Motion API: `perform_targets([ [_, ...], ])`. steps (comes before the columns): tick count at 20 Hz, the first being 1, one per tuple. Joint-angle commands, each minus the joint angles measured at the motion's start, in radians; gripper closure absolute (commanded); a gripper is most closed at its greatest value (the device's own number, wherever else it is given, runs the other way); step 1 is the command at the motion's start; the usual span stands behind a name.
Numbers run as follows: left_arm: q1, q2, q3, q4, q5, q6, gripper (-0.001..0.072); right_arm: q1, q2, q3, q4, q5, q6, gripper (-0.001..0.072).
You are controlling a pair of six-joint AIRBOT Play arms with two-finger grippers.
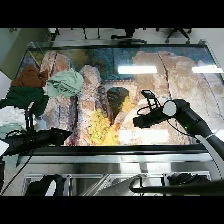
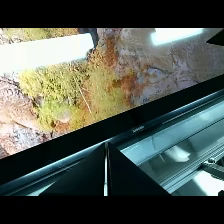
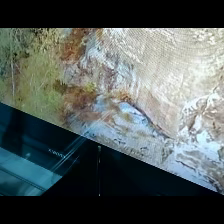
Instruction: Fold the shirts.
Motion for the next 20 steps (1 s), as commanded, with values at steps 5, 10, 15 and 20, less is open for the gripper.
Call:
perform_targets([
  [5, -0.001, 0.0, -0.008, -0.001, 0.001, -0.001, 0.0693, 0.001, -0.003, -0.003, 0.0, 0.0, 0.0, 0.0694],
  [10, -0.001, -0.019, -0.008, -0.023, 0.329, 0.006, 0.0693, 0.001, -0.003, -0.003, 0.0, 0.0, 0.001, 0.0694],
  [15, 0.004, -0.225, 0.08, -0.078, 0.546, -0.035, 0.0692, 0.001, -0.011, -0.003, 0.0, -0.025, 0.001, 0.0694],
  [20, 0.143, -0.544, 0.3, -0.077, 0.727, -0.027, 0.0692, 0.0, -0.056, -0.003, -0.008, -0.092, 0.001, 0.0692],
])
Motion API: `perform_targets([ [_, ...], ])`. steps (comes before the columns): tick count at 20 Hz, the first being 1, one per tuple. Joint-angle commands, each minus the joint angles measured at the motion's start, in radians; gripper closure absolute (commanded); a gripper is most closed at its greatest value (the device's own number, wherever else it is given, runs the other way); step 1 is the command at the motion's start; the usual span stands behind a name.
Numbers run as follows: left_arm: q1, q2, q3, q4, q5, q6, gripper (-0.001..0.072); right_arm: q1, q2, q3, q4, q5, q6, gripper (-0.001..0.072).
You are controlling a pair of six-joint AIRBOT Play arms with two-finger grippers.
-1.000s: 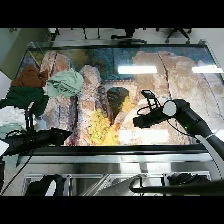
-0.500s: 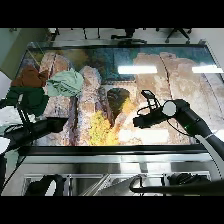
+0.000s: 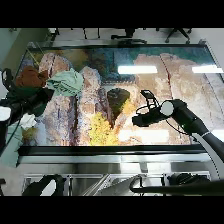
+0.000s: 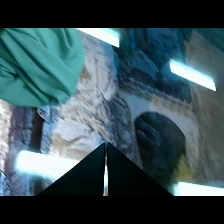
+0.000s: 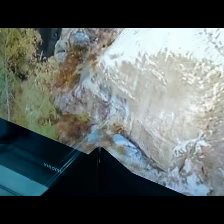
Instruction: Fold the shirts.
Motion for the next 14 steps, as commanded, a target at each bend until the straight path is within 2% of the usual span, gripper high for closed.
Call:
perform_targets([
  [1, 0.1, -0.216, 0.158, 0.001, 0.061, 0.064, 0.0517, 0.0, -0.025, 0.0, -0.018, -0.047, 0.0, 0.0684],
  [2, 0.119, -0.281, 0.2, 0.0, 0.055, 0.081, 0.0008, -0.001, -0.028, 0.0, -0.028, -0.056, 0.001, 0.0638],
  [3, 0.13, -0.342, 0.233, -0.004, 0.056, 0.08, 0.0038, -0.001, -0.029, 0.0, -0.048, -0.066, 0.001, 0.0432],
  [4, 0.133, -0.409, 0.272, -0.001, 0.046, 0.08, 0.0039, -0.002, -0.029, 0.0, -0.069, -0.08, 0.015, 0.0303],
  [7, 0.098, -0.606, 0.394, -0.008, 0.01, 0.08, 0.0039, -0.032, -0.033, 0.0, -0.098, -0.1, 0.043, 0.0298],
  [8, 0.075, -0.671, 0.442, -0.008, 0.018, 0.08, 0.0039, -0.053, -0.04, 0.0, -0.098, -0.1, 0.043, 0.0252],
  [9, 0.048, -0.731, 0.492, -0.008, 0.023, 0.08, 0.0039, -0.077, -0.048, 0.0, -0.098, -0.1, 0.043, 0.0167],
  [10, 0.021, -0.792, 0.548, -0.008, 0.029, 0.08, 0.0039, -0.105, -0.058, 0.0, -0.098, -0.101, 0.056, 0.0128],
  [14, -0.049, -0.984, 0.725, 0.003, 0.03, 0.081, 0.004, -0.214, -0.1, 0.0, -0.094, -0.1, 0.091, 0.013],
])
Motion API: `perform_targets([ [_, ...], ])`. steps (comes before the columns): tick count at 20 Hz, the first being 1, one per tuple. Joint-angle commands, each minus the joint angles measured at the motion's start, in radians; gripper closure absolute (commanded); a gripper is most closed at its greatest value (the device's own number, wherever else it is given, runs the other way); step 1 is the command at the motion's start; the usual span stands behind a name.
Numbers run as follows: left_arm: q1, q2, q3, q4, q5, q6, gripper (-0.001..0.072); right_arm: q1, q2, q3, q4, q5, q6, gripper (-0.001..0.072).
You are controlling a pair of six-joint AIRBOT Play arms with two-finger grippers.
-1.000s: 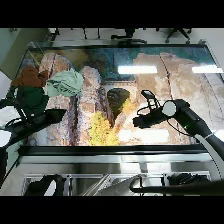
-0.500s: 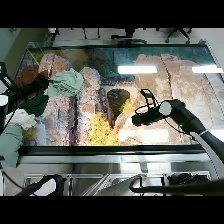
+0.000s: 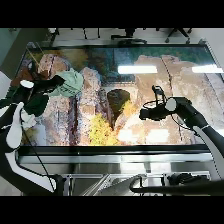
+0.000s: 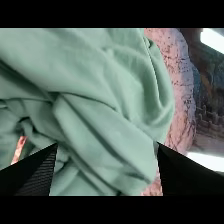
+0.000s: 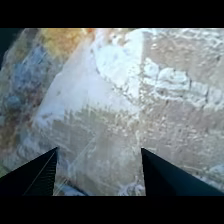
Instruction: Fold the shirts.
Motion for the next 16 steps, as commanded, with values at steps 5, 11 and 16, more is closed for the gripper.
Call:
perform_targets([
  [5, -0.02, -0.277, 0.283, 0.055, -0.13, 0.0, 0.0398, -0.075, -0.025, 0.0, -0.004, -0.001, 0.016, 0.0132],
  [11, -0.016, -0.312, 0.431, 0.022, -0.343, -0.021, 0.0694, -0.075, -0.025, 0.0, -0.003, -0.001, 0.016, 0.014],
  [16, -0.081, -0.233, 0.563, -0.055, -0.621, -0.021, 0.0695, -0.076, -0.021, 0.007, -0.004, -0.001, 0.017, 0.0166],
])
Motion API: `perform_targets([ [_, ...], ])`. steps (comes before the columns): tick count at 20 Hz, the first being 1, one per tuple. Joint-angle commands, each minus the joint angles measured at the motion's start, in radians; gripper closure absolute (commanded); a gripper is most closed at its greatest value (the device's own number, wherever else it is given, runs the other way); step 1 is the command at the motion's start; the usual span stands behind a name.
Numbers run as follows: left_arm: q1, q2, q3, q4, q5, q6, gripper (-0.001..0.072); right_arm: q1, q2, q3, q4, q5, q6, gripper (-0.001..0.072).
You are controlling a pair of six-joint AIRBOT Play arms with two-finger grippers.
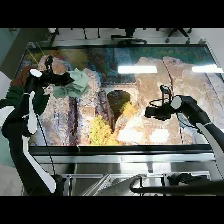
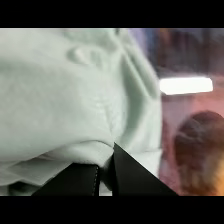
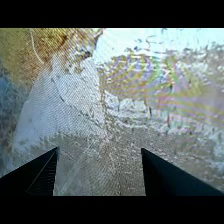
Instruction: Fold the shirts.
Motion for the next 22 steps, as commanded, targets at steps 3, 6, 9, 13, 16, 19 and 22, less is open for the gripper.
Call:
perform_targets([
  [3, -0.096, 0.238, -0.058, -0.17, -0.211, -0.001, 0.0695, -0.008, 0.037, 0.057, -0.023, 0.002, -0.014, 0.0454],
  [6, -0.196, 0.42, -0.094, -0.189, -0.277, -0.002, 0.0695, -0.08, 0.104, 0.138, -0.027, 0.072, -0.027, 0.0462],
  [9, -0.323, 0.534, -0.113, -0.159, -0.298, -0.033, 0.0694, -0.167, 0.192, 0.164, -0.026, 0.132, -0.027, 0.0461],
  [13, -0.499, 0.615, -0.273, -0.035, -0.159, -0.06, 0.0694, -0.211, 0.267, 0.163, -0.034, 0.193, -0.05, 0.0461],
  [16, -0.556, 0.61, -0.401, 0.027, -0.061, -0.088, 0.0694, -0.211, 0.265, 0.124, -0.037, 0.217, -0.053, 0.0461],
  [19, -0.551, 0.581, -0.463, 0.018, -0.037, -0.089, 0.0601, -0.21, 0.246, 0.056, -0.033, 0.218, -0.053, 0.0458],
  [22, -0.503, 0.558, -0.415, 0.019, -0.094, -0.109, 0.0011, -0.21, 0.232, 0.046, -0.029, 0.239, -0.053, 0.0241],
])
